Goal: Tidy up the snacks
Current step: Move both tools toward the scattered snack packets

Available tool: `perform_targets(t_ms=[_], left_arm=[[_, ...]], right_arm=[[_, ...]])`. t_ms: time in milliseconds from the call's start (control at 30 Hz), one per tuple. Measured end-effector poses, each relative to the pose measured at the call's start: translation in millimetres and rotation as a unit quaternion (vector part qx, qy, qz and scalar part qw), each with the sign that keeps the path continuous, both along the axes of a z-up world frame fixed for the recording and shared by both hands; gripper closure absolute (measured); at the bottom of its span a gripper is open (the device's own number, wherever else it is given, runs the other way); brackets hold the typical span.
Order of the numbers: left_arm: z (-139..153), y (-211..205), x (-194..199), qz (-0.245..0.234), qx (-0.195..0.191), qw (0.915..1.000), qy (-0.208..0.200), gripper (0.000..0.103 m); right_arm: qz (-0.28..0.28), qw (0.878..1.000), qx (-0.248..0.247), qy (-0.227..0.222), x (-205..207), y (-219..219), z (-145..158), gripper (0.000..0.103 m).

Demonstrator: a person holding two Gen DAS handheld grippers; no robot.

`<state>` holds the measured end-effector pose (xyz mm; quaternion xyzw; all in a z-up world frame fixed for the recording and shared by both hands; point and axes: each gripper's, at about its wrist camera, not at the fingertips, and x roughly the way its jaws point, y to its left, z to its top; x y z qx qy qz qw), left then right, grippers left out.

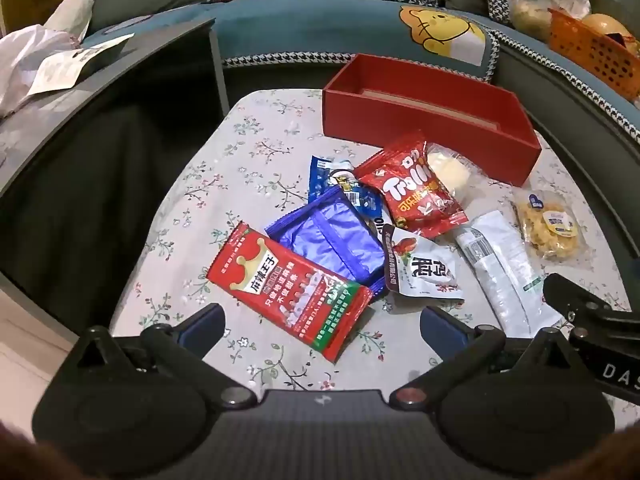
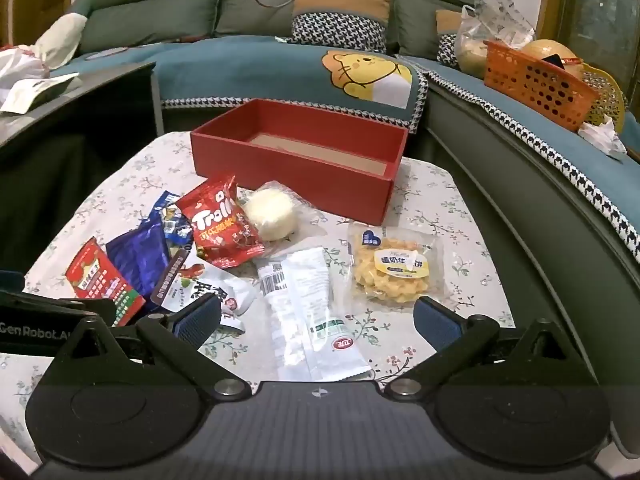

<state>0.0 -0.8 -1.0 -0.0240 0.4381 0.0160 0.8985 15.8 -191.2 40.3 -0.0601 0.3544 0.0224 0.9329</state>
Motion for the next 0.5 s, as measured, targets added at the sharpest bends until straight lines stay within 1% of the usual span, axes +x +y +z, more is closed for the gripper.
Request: perform_targets(t_ms=[167, 200, 333, 500], left_arm=[[-5.8, 1.5, 2.7, -0.003, 0.001, 0.9999, 0.013, 0.000], [-4.6, 1.1, 2.3, 0.010, -0.002, 0.9998, 0.018, 0.000], [-9.7, 5.3, 3.3, 0.017, -0.019, 0.9991, 0.034, 0.000], [-9.8, 5.7, 3.8, 0.018, -0.024, 0.9989, 0.037, 0.000]], right_arm=[[0.000, 1.000, 0.000, 0.000, -1.3, 0.1, -0.7, 0.000], [0.001, 1.000, 0.000, 0.000, -1.5, 0.4, -0.9, 0.000], [0.002, 1.000, -0.004, 0.004, 0.7, 5.5, -2.8, 0.000], [0.003, 1.000, -0.005, 0.009, 1.7, 2.7, -2.7, 0.000]])
